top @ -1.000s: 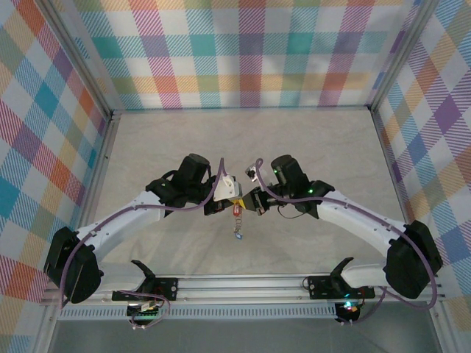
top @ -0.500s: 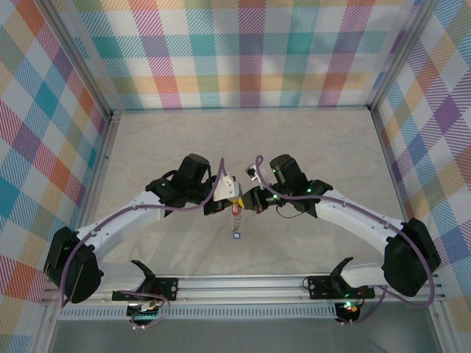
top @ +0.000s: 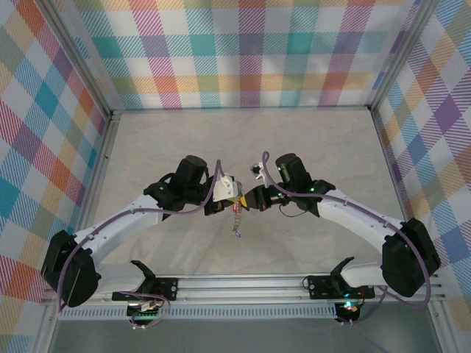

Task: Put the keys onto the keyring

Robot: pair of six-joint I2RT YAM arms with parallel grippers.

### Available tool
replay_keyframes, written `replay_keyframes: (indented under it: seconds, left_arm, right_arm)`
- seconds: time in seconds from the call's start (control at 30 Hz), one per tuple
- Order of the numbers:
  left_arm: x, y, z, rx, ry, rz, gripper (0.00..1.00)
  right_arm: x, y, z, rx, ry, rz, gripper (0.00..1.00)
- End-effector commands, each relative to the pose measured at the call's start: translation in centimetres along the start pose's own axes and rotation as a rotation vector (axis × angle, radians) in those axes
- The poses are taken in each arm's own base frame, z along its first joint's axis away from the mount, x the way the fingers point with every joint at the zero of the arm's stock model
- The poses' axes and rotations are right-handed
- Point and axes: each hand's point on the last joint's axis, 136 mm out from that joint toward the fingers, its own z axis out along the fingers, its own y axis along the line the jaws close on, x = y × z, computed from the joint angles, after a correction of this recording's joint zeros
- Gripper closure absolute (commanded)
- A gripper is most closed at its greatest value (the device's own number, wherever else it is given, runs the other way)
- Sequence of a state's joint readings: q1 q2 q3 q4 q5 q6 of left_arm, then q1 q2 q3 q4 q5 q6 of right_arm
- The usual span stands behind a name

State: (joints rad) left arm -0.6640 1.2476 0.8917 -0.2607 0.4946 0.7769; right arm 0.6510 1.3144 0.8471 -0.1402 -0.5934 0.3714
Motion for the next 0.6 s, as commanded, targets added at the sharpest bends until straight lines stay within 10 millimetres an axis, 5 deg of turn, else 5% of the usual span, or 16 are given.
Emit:
replay_keyframes:
  seconds: [0.0, 0.13, 0.33, 0.57]
  left_arm:
    - [-2.4, -0.4, -0.8, 0.010, -0.110, 0.023, 1.00]
    - [-2.8, -0.4, -1.1, 0.002, -0.133, 0.023, 1.00]
    - [-3.4, -0.5, -1.4, 0.000, -0.170, 0.029, 1.00]
    - [-4.3, -0.9, -2.0, 0.036, -0.190, 0.045, 1.00]
  right_arm:
    - [-0.7, 0.1, 0.1, -0.053, -0.027, 0.001, 1.00]
    - [-0.8, 0.4, 0.0, -0.084, -0.026, -0.002, 1.00]
    - [-1.0, 1.5, -1.3, -0.128, -0.061, -0.114, 0.78]
    - [-0.8, 2.5, -4.6, -0.053, -0.132, -0.428, 0.70]
